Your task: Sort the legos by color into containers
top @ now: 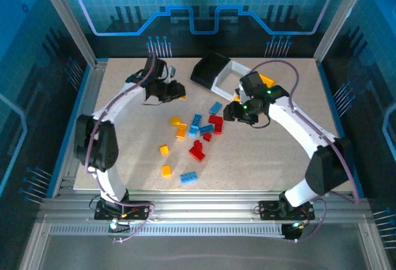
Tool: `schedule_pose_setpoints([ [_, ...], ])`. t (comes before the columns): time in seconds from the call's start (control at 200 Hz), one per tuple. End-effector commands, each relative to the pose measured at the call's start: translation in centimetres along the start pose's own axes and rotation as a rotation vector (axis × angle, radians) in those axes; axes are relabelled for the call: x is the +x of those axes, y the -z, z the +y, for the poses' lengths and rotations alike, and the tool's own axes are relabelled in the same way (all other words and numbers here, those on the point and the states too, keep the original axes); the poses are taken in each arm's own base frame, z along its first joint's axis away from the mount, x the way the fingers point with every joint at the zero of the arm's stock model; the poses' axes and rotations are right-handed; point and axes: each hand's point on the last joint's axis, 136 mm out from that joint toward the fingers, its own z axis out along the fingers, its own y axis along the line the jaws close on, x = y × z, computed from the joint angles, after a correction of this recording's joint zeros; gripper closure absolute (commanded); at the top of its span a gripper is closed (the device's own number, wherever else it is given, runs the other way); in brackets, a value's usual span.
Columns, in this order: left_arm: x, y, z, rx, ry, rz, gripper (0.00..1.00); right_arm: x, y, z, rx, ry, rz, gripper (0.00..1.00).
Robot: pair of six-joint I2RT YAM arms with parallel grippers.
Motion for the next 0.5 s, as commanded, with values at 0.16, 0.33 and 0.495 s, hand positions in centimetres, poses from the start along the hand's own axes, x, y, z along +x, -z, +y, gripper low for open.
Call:
schedule_pose_setpoints([
  [0.16, -6.1, -8.2, -5.6, 0.299, 0.272, -0.016, 0.81, 0.9, 1.1, 0.2, -0.065, -0.024, -0.039, 0.41],
  [0.33, -9.3, -11.4, -7.2, 0.365, 0.312, -0.060, 0.81, 1.3, 0.5, -0.4, -0.056, -0.031, -0.021, 0.41],
  [0.495, -11.4, -13.4, -7.3, 0.370, 0.344, -0.099, 0.80, 1.3, 0.1, -1.1, -0.060, -0.046, -0.009, 0.41],
])
